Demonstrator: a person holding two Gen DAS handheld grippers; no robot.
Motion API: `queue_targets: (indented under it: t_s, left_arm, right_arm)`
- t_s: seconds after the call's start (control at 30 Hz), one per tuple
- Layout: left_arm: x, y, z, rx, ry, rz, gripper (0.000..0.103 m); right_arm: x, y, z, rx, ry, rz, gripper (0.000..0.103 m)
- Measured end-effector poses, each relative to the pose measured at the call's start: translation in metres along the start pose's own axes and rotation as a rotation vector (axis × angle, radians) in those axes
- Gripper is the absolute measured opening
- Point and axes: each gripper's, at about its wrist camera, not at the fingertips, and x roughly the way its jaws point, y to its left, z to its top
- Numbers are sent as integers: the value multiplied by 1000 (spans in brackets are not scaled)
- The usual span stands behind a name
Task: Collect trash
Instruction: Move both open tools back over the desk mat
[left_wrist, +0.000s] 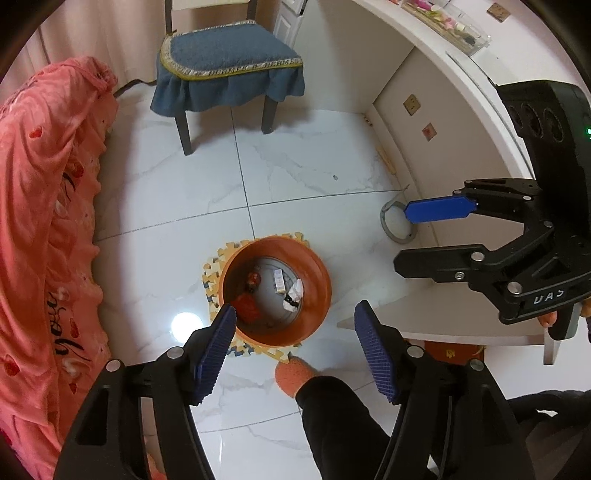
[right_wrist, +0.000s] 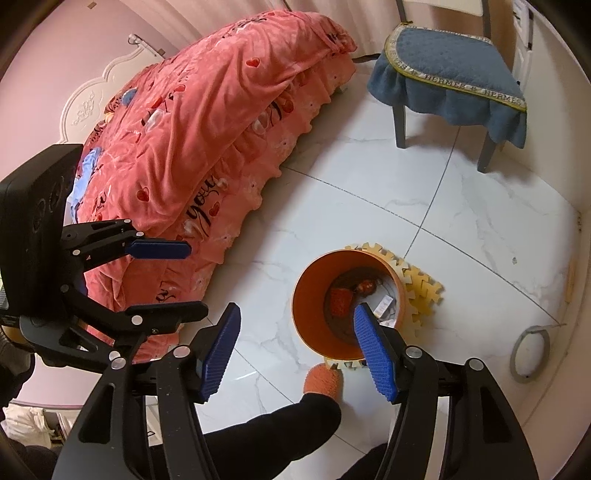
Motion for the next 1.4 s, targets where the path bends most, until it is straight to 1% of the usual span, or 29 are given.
queue_targets:
  t_s: [0.03, 0.07, 0.1, 0.13, 0.17, 0.27, 0.3, 0.37, 0.47, 0.57, 0.6, 0.63, 0.67, 0.8, 1.03, 1.2, 1.4]
  left_arm:
    - [-3, -1, 1, 3, -2, 4, 68]
    - [-8, -5, 1, 7, -7, 8, 71]
    - [-13, -7, 2, 9, -16, 13, 75]
    - [-18, -10, 2, 9, -28, 19, 82]
    - [-25, -14, 3, 9, -44, 20, 83]
    - [-38, -22, 4, 10, -65, 25, 84]
    - [-45, -27, 4, 12, -74, 35, 85]
    - [-52, -34, 5, 14, -86, 45, 89]
    - [-66, -48, 7, 22, -110, 49, 89]
    - [-79, -65, 10, 42, -125, 62, 90]
    - [-84, -72, 11, 51, -133, 67, 91]
    - [-89, -78, 11, 59, -142, 67, 95]
    - [-92, -83, 12, 63, -150, 67, 96]
    - [-107, -108, 16, 91, -184, 51, 96]
    - [-120, -162, 26, 187, -221, 40, 96]
    - [-122, -199, 33, 260, -233, 22, 96]
    - [-121, -242, 46, 339, -241, -1, 96]
  right_arm:
    - [-6, 0, -1, 0, -7, -3, 74]
    - [-10, 1, -1, -1, -9, -2, 75]
    - [-16, 2, -2, -3, -13, 0, 75]
    - [-22, 3, -3, -8, -20, 2, 75]
    - [-28, 3, -4, -12, -24, 2, 78]
    - [-51, 7, -9, -18, -46, -1, 82]
    - [-56, 7, -10, -17, -52, -1, 86]
    - [-74, 9, -14, -15, -72, -4, 90]
    - [-97, 11, -21, -10, -100, 1, 91]
    - [-127, 12, -31, 0, -137, 3, 95]
    - [-134, 13, -34, 1, -146, 4, 95]
    - [-144, 12, -39, 2, -157, 4, 95]
    - [-152, 11, -43, 2, -167, 2, 95]
    - [-193, 3, -63, 12, -215, -21, 95]
    - [-255, -25, -101, 58, -312, -68, 95]
    - [-295, -49, -128, 98, -375, -105, 95]
    - [-331, -78, -155, 153, -440, -141, 95]
